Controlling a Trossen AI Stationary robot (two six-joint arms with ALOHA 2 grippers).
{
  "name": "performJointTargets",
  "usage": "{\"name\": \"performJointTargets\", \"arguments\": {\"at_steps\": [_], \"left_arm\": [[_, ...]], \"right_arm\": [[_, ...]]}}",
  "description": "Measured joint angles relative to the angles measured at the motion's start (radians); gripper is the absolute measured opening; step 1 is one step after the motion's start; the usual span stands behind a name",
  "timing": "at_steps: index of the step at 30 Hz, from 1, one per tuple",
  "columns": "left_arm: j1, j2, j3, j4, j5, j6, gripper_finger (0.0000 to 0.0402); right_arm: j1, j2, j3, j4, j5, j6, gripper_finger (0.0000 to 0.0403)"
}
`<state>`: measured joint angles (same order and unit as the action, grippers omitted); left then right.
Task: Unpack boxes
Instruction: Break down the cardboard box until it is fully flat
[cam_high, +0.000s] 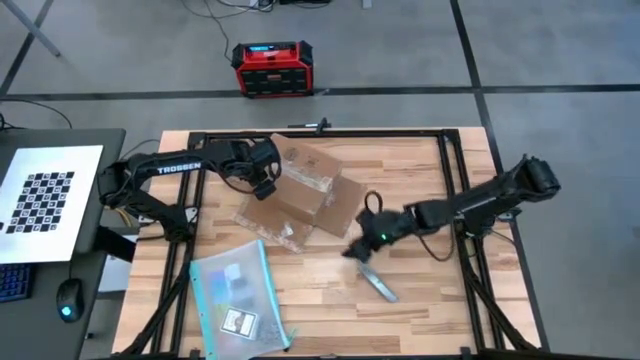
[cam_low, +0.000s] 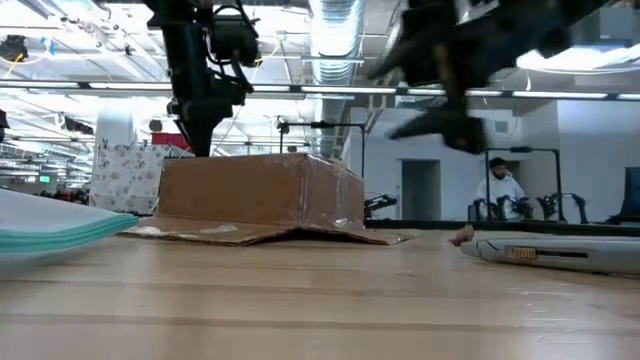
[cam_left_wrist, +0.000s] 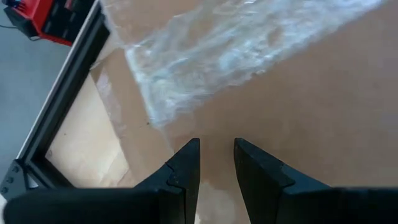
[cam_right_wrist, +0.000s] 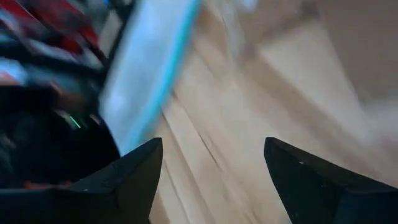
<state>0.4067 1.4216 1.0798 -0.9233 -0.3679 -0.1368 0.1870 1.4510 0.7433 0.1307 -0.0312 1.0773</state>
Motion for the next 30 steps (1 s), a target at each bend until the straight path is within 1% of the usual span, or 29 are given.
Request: {"name": "performJointTargets", "arguments": {"at_steps": [5, 9, 11, 15, 18, 22, 24, 27, 30], "left_arm": [[0.013, 0.0, -0.006, 0.007, 0.008, 0.001, 0.0082], [0.012, -0.001, -0.026, 0.022, 0.01, 0.013, 0.0082], [0.016, -0.001, -0.042, 0.025, 0.012, 0.033, 0.0082], [0.021, -0.001, -0.049, 0.022, -0.029, 0.067, 0.0082], [0.021, -0.009, -0.049, 0.024, -0.018, 0.088, 0.0082], [0.021, -0.009, -0.049, -0.005, 0.171, 0.074, 0.0082], [0.011, -0.004, -0.049, -0.026, 0.216, 0.049, 0.0081], [-0.01, -0.003, -0.048, -0.073, 0.246, 0.028, 0.0081], [-0.046, -0.003, -0.048, -0.082, 0.308, 0.0, 0.0081]], "right_arm": [[-0.103, 0.12, 0.0, 0.28, -0.006, 0.048, 0.0275], [-0.123, 0.278, 0.012, 0.576, -0.045, 0.118, 0.0275], [-0.123, 0.357, 0.042, 0.666, -0.055, 0.14, 0.0275], [-0.137, 0.471, 0.119, 0.686, -0.058, 0.164, 0.0275], [-0.155, 0.506, 0.16, 0.688, -0.078, 0.172, 0.0276], [-0.191, 0.512, 0.171, 0.687, -0.068, 0.132, 0.0276], [-0.218, 0.512, 0.171, 0.686, -0.053, 0.105, 0.0276], [-0.251, 0.504, 0.167, 0.672, -0.046, 0.076, 0.0276], [-0.275, 0.472, 0.166, 0.598, -0.07, 0.031, 0.0276]]}}
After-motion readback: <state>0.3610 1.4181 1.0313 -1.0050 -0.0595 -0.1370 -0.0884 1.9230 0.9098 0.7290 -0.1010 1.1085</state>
